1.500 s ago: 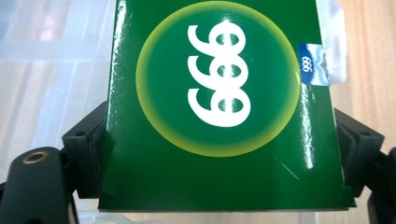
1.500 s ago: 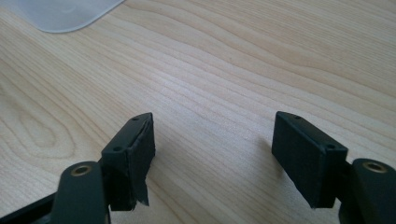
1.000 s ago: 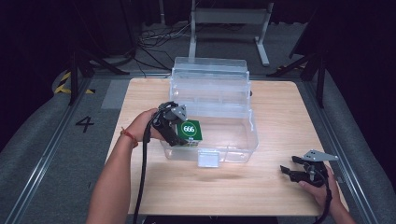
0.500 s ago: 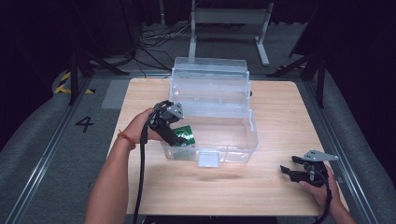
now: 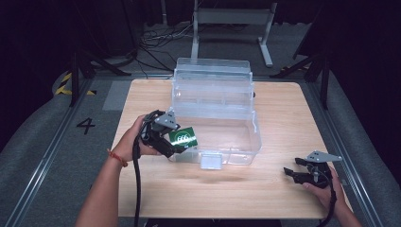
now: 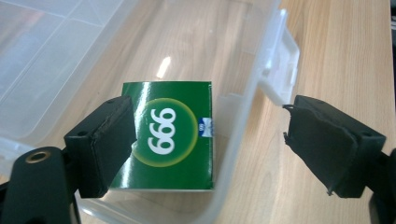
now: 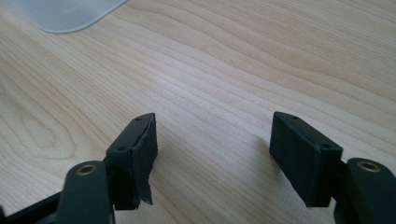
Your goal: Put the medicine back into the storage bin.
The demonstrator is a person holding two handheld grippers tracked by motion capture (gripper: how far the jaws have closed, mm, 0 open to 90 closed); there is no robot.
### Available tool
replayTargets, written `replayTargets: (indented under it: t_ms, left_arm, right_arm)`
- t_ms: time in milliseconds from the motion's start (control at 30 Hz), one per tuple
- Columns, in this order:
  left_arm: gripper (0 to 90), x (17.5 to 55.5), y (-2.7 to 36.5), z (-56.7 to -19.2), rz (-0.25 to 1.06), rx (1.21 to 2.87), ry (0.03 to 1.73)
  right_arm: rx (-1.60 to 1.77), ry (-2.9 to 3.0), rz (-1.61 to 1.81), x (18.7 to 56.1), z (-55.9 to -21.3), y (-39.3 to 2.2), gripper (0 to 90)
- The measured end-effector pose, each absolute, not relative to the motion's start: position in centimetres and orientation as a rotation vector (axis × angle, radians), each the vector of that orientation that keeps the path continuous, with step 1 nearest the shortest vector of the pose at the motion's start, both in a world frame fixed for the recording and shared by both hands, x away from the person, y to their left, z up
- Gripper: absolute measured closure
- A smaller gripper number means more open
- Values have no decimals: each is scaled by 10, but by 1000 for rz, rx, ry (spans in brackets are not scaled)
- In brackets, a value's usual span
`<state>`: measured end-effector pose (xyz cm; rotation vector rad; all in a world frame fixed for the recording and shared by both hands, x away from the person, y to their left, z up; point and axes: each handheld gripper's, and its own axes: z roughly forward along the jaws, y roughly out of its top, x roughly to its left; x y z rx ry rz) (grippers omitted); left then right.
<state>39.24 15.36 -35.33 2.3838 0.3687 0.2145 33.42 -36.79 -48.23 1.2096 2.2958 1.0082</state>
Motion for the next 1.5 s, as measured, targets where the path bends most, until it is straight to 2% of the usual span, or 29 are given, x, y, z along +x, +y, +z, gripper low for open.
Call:
replayTargets:
  t_ms: [200,367,400,433,467,533,700,967,1067,1233,1367,1500]
  left_arm:
    - [158,365,155,-375,245,2304,494]
    - [161,356,148,-390,270,2356,445]
    - [188,354,146,-393,294,2371,434]
    - [278,352,144,-395,348,2383,441]
    - [303,351,142,-397,361,2392,453]
    - [294,352,139,-398,375,2404,477]
    - [356,356,139,-398,378,2422,482]
    - [526,365,144,-400,375,2406,481]
    - [553,367,145,-399,366,2407,482]
    - [548,368,144,-399,377,2419,491]
    - [622,370,143,-395,388,2453,494]
    - [641,369,142,-395,394,2461,496]
  right_arm:
    - [1168,2281,1103,344,-461,-369,336]
    - [1118,2248,1150,354,-434,-365,356]
    - [1100,2252,1160,356,-428,-363,359]
    - [1074,2250,1167,361,-420,-360,371]
    - [1059,2242,1172,365,-413,-357,381]
    - [1009,2246,1223,373,-399,-350,377]
    - [905,2259,1240,390,-370,-328,392]
    - [831,2273,1258,425,-334,-290,393]
    - [811,2283,1239,436,-327,-276,394]
    - [753,2305,1142,452,-323,-252,379]
    - [714,2307,1117,464,-314,-235,394]
    - [694,2321,1074,479,-305,-222,398]
